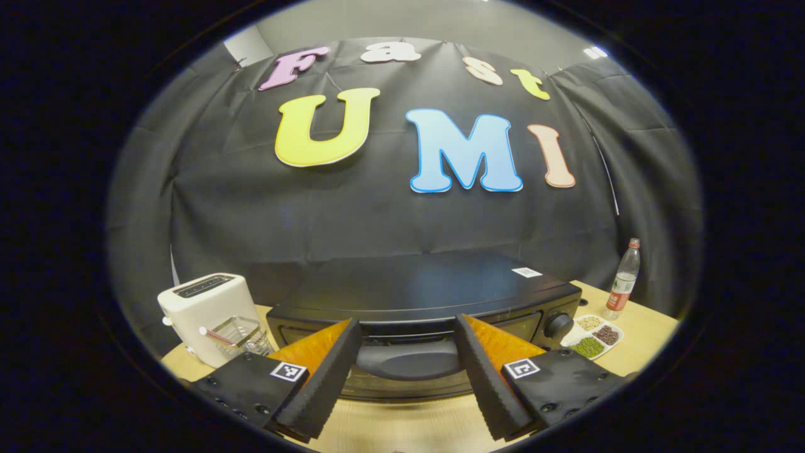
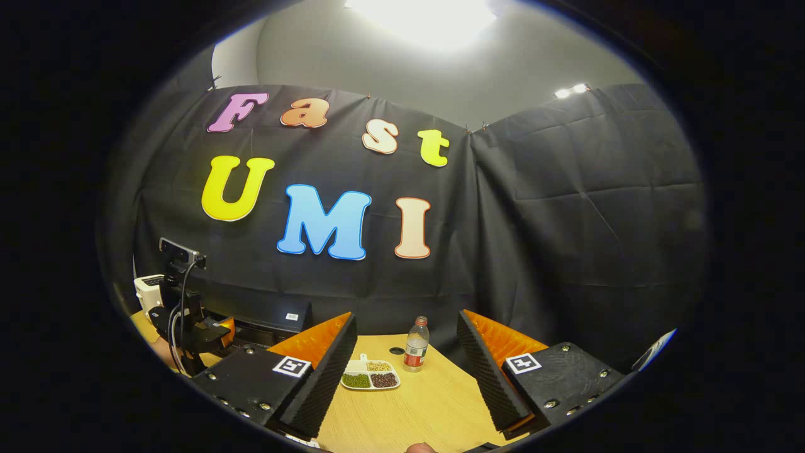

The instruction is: Open the electric oven with the left hand, put the food in, and close the electric oven.

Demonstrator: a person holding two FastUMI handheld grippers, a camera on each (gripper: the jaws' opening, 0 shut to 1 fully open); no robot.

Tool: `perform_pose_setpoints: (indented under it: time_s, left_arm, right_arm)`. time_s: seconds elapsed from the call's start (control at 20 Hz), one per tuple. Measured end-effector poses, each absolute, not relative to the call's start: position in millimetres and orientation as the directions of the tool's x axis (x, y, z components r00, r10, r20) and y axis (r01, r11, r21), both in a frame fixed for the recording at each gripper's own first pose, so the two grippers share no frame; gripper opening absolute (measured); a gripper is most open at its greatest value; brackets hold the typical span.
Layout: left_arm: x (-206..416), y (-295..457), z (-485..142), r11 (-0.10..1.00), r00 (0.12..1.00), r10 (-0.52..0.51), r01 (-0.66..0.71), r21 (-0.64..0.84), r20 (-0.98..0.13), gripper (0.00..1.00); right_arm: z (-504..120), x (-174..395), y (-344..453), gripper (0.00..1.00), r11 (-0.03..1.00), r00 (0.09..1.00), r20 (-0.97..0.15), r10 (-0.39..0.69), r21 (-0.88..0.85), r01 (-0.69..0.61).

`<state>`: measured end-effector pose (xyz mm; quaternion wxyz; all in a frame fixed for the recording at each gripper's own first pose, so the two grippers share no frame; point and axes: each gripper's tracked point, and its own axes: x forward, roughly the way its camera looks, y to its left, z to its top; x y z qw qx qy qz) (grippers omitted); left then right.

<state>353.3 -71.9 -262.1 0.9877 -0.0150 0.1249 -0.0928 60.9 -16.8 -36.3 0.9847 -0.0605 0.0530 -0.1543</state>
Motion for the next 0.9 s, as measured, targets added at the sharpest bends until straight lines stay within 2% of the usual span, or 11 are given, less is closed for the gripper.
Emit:
perform_pose_setpoints:
  time_s: [0.1,0.15,0.3,0.35,0.4,0.6,0.85,0.9]
  left_arm:
    - [343,-71,-261,0.982,0.952,-0.187,0.181,-0.047,-0.241,0.96]
    - [338,-71,-262,0.982,0.953,-0.186,0.180,-0.049,-0.240,1.00]
    - [324,-69,-264,0.983,0.953,-0.184,0.179,-0.043,-0.239,0.98]
    - [319,-69,-265,0.983,0.953,-0.184,0.179,-0.042,-0.240,1.00]
    - [315,-68,-265,0.983,0.953,-0.182,0.177,-0.045,-0.241,0.95]
    - [301,-67,-269,0.984,0.954,-0.179,0.173,-0.048,-0.241,0.95]
    - [283,-65,-276,0.984,0.951,-0.180,0.174,-0.048,-0.250,1.00]
    - [279,-65,-280,0.984,0.950,-0.180,0.175,-0.045,-0.257,0.98]
  right_arm:
    - [-36,60,-17,0.97,0.947,0.948,-0.086,-0.305,-0.135,0.292]
    - [-37,60,-17,0.97,0.948,0.949,-0.087,-0.302,-0.134,0.289]
    - [-35,59,-18,0.97,0.951,0.953,-0.087,-0.291,-0.132,0.278]
    - [-35,57,-17,0.96,0.953,0.955,-0.087,-0.285,-0.133,0.272]
    - [-34,57,-17,0.96,0.954,0.956,-0.087,-0.280,-0.135,0.267]
    - [-34,58,-16,0.97,0.959,0.961,-0.092,-0.263,-0.139,0.249]
    - [-38,59,-13,0.96,0.963,0.964,-0.105,-0.243,-0.144,0.227]
    - [-37,59,-12,0.96,0.964,0.965,-0.109,-0.239,-0.144,0.222]
